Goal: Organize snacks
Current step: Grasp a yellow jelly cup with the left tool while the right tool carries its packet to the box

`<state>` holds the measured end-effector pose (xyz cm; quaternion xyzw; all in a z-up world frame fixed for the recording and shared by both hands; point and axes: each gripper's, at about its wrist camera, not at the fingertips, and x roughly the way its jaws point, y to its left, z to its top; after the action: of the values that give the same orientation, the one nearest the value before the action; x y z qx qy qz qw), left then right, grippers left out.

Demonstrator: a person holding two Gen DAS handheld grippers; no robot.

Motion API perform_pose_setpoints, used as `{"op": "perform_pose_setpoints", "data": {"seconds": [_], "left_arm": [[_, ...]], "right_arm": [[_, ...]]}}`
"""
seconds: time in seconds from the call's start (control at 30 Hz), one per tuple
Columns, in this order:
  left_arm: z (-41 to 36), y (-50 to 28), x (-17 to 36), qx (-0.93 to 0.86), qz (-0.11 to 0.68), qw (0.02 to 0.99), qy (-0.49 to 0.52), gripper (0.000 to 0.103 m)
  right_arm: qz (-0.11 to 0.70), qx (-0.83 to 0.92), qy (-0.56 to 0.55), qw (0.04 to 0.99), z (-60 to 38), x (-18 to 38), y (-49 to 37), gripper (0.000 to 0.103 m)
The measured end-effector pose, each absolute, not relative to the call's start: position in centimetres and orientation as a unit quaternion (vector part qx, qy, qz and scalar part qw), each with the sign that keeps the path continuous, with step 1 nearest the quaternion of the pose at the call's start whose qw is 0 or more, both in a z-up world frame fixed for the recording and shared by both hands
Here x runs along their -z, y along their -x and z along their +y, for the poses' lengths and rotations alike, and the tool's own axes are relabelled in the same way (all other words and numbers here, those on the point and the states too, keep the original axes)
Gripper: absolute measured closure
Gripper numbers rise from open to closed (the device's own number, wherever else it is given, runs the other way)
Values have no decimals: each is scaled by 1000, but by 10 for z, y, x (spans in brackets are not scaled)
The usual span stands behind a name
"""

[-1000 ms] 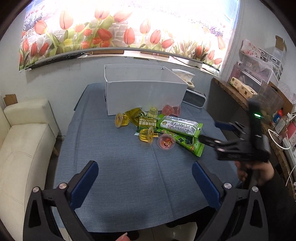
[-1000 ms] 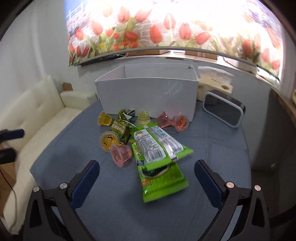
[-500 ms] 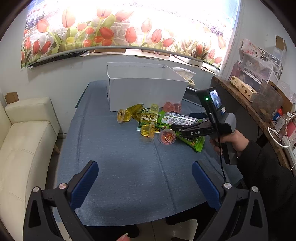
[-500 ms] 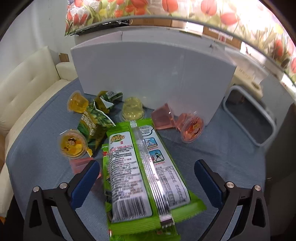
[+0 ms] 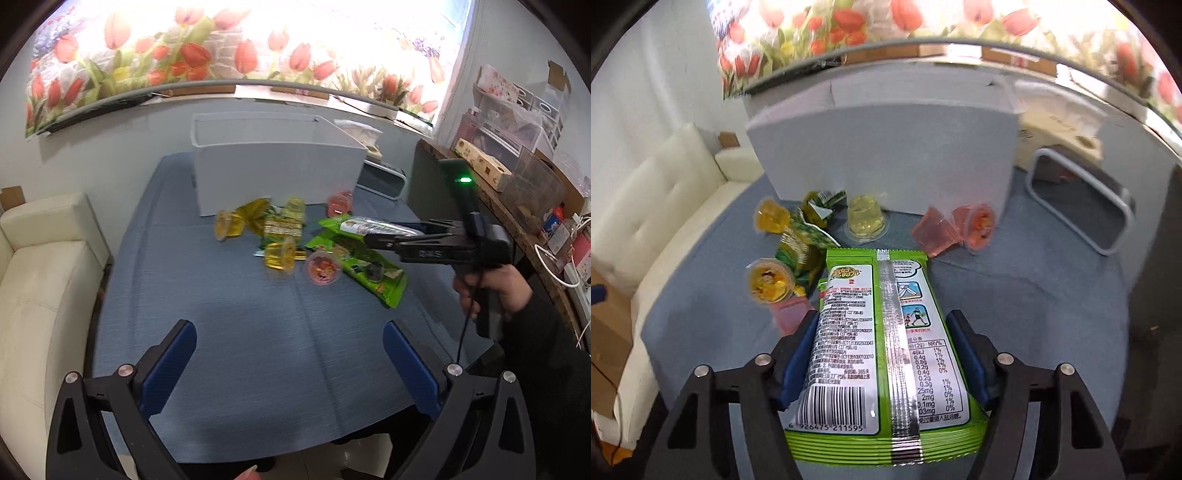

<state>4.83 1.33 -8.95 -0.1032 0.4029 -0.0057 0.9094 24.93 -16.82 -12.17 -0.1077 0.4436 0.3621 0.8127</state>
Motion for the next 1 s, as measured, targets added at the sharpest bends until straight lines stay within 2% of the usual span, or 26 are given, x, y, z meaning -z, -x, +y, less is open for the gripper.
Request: {"op": "perform_pose_setpoints", "data": {"seconds": [0.23, 0.4, 0.63, 0.67, 0.7, 0.73, 0.77, 0.9, 1.0], "left_arm": [[-10, -94, 112, 18, 414, 907, 71, 0], [14, -136, 133, -12, 421, 903, 83, 0], [37, -186, 166, -11, 452, 887, 94, 6], [37, -191, 171, -12, 458, 884, 93, 8], [39, -195, 179, -6, 469, 878, 97, 22], [40, -197, 183, 0, 475, 874, 100, 39], [42, -199, 187, 6, 476, 873, 108, 40], [42, -200, 185, 29, 475, 871, 121, 66], [40, -202, 184, 33, 474, 872, 118, 68]], "right_arm": [[437, -348, 76, 826, -206, 105, -222, 30], [426, -346, 38, 835, -232, 100, -192, 30], [412, -351, 2, 841, -246, 96, -164, 30], [413, -349, -2, 841, -247, 97, -162, 30], [415, -350, -7, 840, -248, 98, -162, 30], [415, -350, -13, 840, -248, 99, -161, 30], [414, -350, -17, 840, -249, 99, -161, 30], [415, -352, -19, 839, -249, 100, -159, 30], [414, -355, -18, 838, -246, 99, -158, 30]]}}
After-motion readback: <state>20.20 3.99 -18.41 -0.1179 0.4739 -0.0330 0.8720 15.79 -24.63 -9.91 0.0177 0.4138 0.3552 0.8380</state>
